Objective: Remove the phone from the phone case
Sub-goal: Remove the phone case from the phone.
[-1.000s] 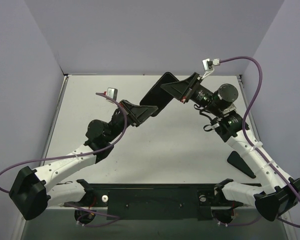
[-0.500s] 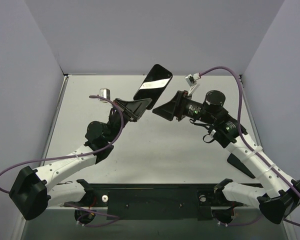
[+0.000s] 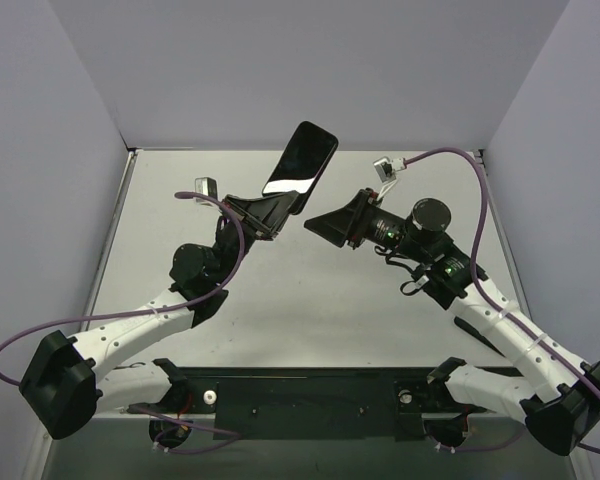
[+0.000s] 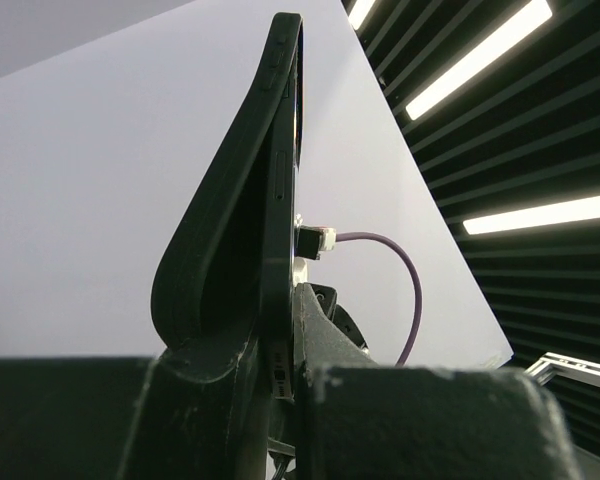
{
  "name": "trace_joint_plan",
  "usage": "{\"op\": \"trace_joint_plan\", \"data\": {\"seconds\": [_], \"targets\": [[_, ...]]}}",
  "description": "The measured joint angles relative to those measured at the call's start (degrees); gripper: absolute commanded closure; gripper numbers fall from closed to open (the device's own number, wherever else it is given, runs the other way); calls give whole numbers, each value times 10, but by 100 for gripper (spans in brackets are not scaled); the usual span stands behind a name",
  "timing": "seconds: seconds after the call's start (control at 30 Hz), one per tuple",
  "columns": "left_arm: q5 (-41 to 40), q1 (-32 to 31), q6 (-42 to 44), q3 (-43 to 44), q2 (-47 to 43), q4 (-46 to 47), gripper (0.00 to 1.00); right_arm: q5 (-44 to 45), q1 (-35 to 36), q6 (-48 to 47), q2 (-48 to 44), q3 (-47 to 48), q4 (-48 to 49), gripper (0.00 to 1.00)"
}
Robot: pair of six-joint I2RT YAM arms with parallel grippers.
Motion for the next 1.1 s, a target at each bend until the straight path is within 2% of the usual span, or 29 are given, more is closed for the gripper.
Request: {"op": "trace_joint_plan", "data": {"seconds": [0.3,0.67,0.7,0.77,0.83,0.97,1.1], "targets": [[0,-1,3,-1,0,-1,100,10,20,21,35,25,37,72],[-8,-1,1,-4,0,-1,100,43,33,8,61,64,22,83],[-12,-1,2,-4,0,-1,100,48,35,5,64,67,20,86],[-20,0,1,-4,0,-1,100,60,42,-4,71,75,16,99],[-26,0,0,-4,0,0,100,74,47,-20,73,79,12,100],[-29,0,-4,-8,-2,-2,100,150,65,-67,72,82,-19,100],[-18,-4,-21,-12,-12,-16,100,299,74,-136,70,63,-56,100]]}}
